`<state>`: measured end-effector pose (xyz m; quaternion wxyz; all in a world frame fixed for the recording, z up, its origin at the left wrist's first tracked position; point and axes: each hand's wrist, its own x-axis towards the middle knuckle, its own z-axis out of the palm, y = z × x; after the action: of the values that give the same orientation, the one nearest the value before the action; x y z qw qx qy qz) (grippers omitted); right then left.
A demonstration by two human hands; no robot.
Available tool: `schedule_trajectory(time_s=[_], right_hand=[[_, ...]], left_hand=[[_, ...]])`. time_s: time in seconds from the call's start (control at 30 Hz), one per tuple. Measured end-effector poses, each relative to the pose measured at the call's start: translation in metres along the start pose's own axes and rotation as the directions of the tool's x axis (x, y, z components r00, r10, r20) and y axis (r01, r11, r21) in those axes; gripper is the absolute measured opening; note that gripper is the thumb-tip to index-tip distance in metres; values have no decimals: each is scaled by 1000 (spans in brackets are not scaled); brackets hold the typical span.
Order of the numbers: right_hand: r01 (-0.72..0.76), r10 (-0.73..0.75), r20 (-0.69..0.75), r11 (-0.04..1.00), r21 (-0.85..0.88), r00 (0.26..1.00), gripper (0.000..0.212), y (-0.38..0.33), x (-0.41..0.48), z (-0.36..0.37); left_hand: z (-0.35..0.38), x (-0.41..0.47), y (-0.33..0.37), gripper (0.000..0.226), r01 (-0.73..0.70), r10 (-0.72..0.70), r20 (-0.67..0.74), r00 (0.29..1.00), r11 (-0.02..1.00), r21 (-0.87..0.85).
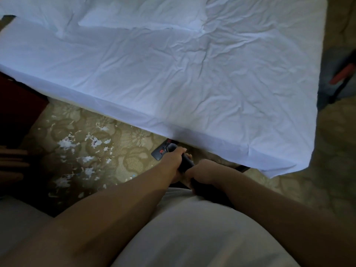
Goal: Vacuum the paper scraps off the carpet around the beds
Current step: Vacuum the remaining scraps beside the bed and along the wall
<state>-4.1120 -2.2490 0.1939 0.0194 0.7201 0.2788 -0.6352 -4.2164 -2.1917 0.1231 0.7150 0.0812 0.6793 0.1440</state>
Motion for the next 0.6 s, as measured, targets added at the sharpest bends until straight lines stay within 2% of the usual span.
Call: schedule_trajectory(time_s=[0.17, 0.4, 0.6], right_hand=[[-59, 60, -14, 996, 60, 998, 18, 73, -22, -27], [-104, 108, -17, 983, 148, 994, 13, 187, -68, -85], [-141, 134, 52, 980, 144, 990, 12, 285, -106, -139]], left_hand=[[47, -17, -53, 12, 67, -76, 97, 992, 993, 92], [137, -55, -146, 15, 95, -111, 161, 981, 990, 103], [217, -82, -233, 23, 121, -138, 189, 972, 988, 95]])
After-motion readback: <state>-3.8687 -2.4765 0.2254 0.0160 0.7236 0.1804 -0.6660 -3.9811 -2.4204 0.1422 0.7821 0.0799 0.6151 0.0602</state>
